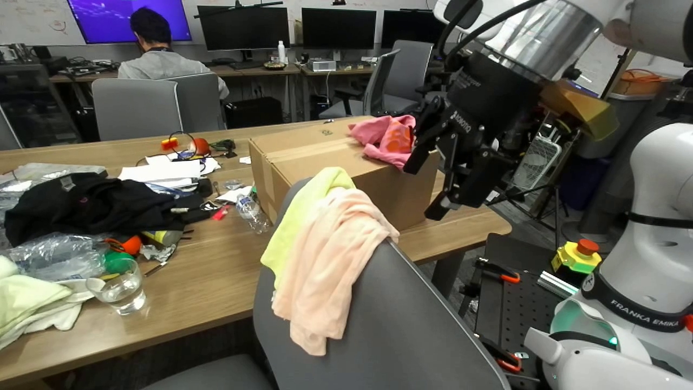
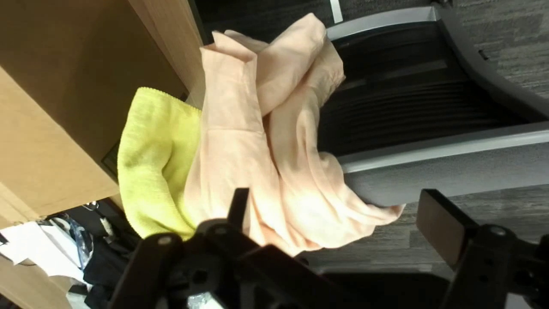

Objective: Move the shirts from the chair to the box

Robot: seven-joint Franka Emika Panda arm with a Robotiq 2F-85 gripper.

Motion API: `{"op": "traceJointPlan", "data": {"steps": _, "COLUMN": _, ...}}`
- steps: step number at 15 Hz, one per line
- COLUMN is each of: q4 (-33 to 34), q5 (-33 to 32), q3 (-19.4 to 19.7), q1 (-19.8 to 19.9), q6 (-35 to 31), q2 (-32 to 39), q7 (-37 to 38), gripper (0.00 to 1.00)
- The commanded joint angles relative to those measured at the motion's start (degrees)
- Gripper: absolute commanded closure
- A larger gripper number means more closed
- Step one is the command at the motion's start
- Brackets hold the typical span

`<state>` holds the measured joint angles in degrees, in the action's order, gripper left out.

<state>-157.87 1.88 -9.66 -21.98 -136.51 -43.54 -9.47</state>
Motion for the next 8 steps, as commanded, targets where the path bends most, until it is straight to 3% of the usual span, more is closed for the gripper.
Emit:
{"op": "traceJointPlan", "data": {"steps": 1, "q4": 0.1, "q5": 1.5, "q3": -1.5, "q1": -1.4, "q6": -3.7, "q2": 1.2, "q7": 2.0, "gripper": 0.00}}
{"op": "traceJointPlan", "data": {"steps": 8, "q4": 0.1, "q5": 1.0, "q3": -6.7, "q1": -3.8, "q6": -6.0, "q2": 4.4, "q7": 6.5, "gripper": 0.00}}
